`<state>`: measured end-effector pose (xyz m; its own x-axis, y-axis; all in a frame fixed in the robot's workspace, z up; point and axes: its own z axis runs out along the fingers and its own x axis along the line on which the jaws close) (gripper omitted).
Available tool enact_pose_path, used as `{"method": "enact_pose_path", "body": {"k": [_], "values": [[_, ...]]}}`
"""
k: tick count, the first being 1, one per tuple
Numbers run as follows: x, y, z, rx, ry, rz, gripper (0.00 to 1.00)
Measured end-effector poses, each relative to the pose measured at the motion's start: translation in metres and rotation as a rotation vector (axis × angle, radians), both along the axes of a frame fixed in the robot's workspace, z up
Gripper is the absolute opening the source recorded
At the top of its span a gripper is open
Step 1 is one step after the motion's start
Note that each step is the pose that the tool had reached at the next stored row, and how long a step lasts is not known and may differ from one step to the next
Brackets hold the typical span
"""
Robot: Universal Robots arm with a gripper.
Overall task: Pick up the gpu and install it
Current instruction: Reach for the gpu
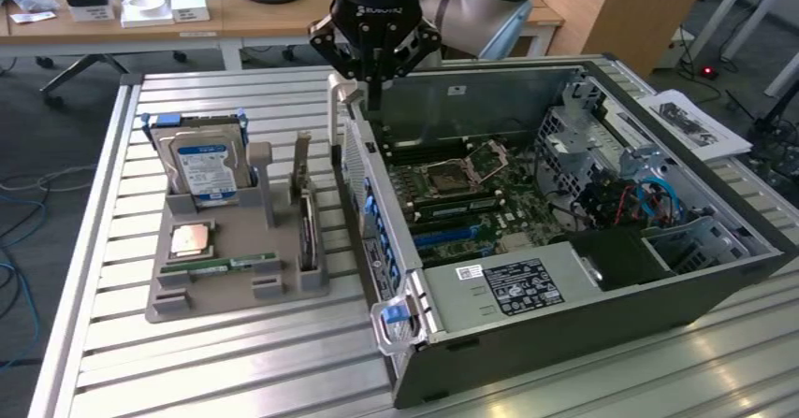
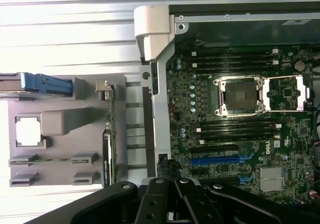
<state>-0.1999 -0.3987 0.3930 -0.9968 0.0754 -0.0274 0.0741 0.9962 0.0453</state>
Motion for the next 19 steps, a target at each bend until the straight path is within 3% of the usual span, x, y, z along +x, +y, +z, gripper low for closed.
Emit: {"method": "enact_pose_path", "body": {"k": [19], "values": [[-0.04,0.0,-0.0003,0.0,-0.002,0.0,0.11]]}}
